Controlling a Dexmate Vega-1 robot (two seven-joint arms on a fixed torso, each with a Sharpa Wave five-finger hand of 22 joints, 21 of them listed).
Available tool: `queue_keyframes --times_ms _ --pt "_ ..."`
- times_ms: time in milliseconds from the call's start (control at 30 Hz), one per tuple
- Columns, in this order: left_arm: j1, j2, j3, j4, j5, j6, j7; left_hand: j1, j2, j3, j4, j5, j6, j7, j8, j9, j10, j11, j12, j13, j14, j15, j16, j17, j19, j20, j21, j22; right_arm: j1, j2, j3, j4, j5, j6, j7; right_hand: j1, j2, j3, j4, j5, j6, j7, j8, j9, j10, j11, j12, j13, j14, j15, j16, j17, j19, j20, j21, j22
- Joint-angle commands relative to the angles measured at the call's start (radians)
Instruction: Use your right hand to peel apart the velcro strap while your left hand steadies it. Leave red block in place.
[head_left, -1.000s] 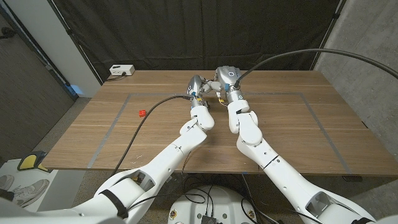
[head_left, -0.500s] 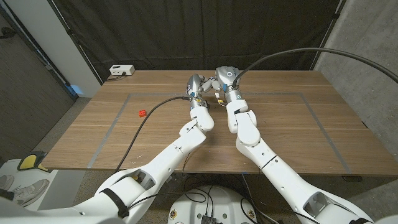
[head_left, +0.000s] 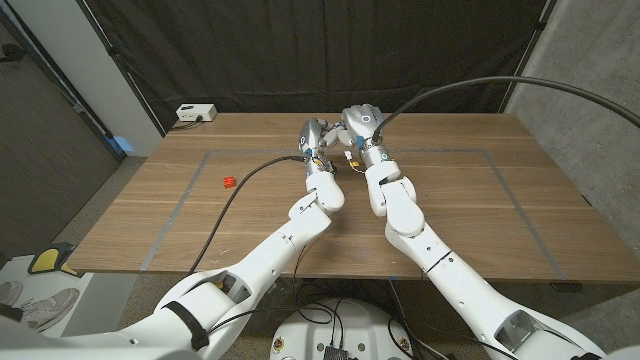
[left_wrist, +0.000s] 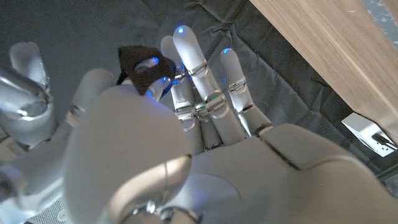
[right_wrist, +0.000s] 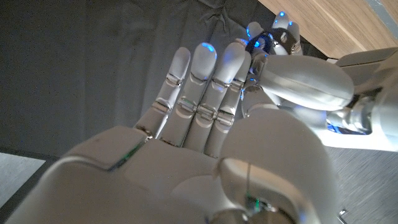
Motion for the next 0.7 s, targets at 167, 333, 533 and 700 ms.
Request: queue_keyframes --times_ms 167,333,533,700 --pt "-0.018 0.047 -0.012 0.078 -0.128 -0.261 -0.184 -0.044 0.006 0.005 0.026 0.008 -0.102 -0.024 -0.025 0.025 0.12 -0.15 -0.016 0.074 -0.084 -0.004 -0.044 0.017 -0.084 -0.036 -0.006 0.023 -0.013 0.05 0.04 0.082 0.078 0.02 -0.233 0.019 0.022 0.008 0.008 0.01 0.008 0.017 0.007 0.031 0.025 -0.006 0.007 0.002 0.004 -0.023 0.022 0.053 0.006 -0.113 0.057 0.013" --pt "-0.015 0.046 -0.038 0.095 -0.227 -0.325 -0.287 -0.072 -0.004 0.008 0.041 0.031 -0.117 -0.051 -0.032 0.039 0.093 -0.157 -0.022 0.106 -0.126 -0.003 -0.068 0.022 -0.103 -0.029 -0.018 0.031 -0.014 0.07 0.06 0.107 0.131 0.026 -0.303 0.021 0.021 0.01 0.01 0.014 0.014 0.023 0.007 0.041 0.034 -0.001 0.006 -0.002 0.005 -0.022 0.026 0.074 0.005 -0.113 0.078 0.016" --pt "-0.011 0.04 -0.051 0.107 -0.269 -0.348 -0.323 -0.085 -0.012 0.017 0.048 0.048 -0.114 -0.057 -0.035 0.038 0.097 -0.154 -0.031 0.101 -0.126 -0.004 -0.072 0.023 -0.098 -0.033 -0.029 0.031 -0.012 0.086 0.067 0.129 0.156 0.012 -0.359 0.026 0.019 0.014 0.009 0.017 0.019 0.028 0.004 0.047 0.039 0.003 0.01 0.003 0.007 -0.022 0.03 0.094 0.005 -0.111 0.097 0.016" --pt "-0.004 0.032 -0.065 0.106 -0.309 -0.367 -0.35 -0.094 -0.019 0.033 0.054 0.071 -0.111 -0.06 -0.038 0.041 0.115 -0.152 -0.046 0.08 -0.107 -0.005 -0.071 0.024 -0.082 -0.035 -0.036 0.03 -0.013 0.084 0.072 0.13 0.18 0.017 -0.377 0.028 0.017 0.017 0.009 0.019 0.024 0.031 0.0 0.052 0.04 0.004 0.009 0.002 0.008 -0.021 0.029 0.109 0.0 -0.112 0.112 0.016"
